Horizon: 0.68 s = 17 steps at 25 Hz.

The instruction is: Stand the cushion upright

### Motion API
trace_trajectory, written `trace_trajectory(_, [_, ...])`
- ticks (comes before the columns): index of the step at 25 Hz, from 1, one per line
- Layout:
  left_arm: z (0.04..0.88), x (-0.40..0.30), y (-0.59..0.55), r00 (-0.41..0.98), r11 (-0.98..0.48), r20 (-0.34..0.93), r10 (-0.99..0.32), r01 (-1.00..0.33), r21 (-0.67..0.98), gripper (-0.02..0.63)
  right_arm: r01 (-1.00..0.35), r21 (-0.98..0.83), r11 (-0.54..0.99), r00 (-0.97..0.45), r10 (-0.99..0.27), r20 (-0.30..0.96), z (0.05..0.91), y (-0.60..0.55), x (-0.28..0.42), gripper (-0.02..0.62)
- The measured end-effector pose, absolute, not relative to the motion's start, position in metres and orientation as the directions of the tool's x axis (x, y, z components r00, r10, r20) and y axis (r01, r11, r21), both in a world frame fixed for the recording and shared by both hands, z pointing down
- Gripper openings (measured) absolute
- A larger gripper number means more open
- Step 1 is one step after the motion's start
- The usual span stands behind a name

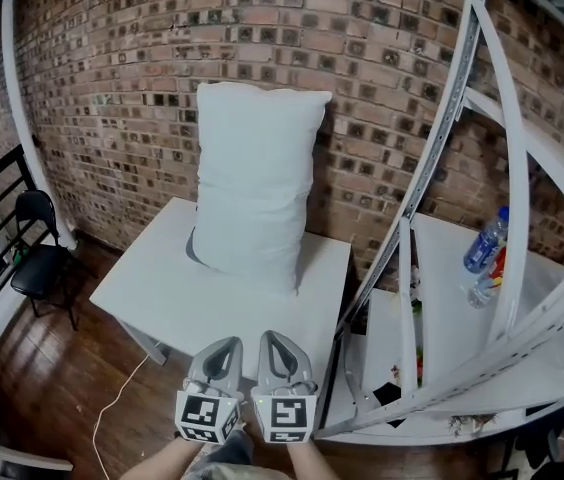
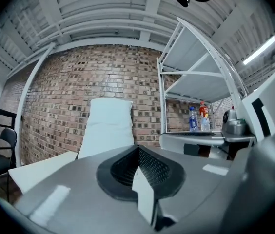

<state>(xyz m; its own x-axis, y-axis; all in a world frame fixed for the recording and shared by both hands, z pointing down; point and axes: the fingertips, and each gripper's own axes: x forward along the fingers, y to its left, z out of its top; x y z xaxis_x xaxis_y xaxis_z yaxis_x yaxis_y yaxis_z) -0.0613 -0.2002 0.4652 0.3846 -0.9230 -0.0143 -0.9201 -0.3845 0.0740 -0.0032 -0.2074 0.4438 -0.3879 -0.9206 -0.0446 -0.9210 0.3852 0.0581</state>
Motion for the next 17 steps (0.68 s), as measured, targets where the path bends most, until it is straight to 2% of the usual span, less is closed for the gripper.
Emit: trace_trajectory(17, [0.471, -0.075, -0.191, 0.367, -0.366, 0.006, -0.930, -0.928, 0.071, 0.000, -0.911, 0.059, 0.409, -0.411, -0.911, -0.039, 0.447, -0.194, -0.016, 0.000])
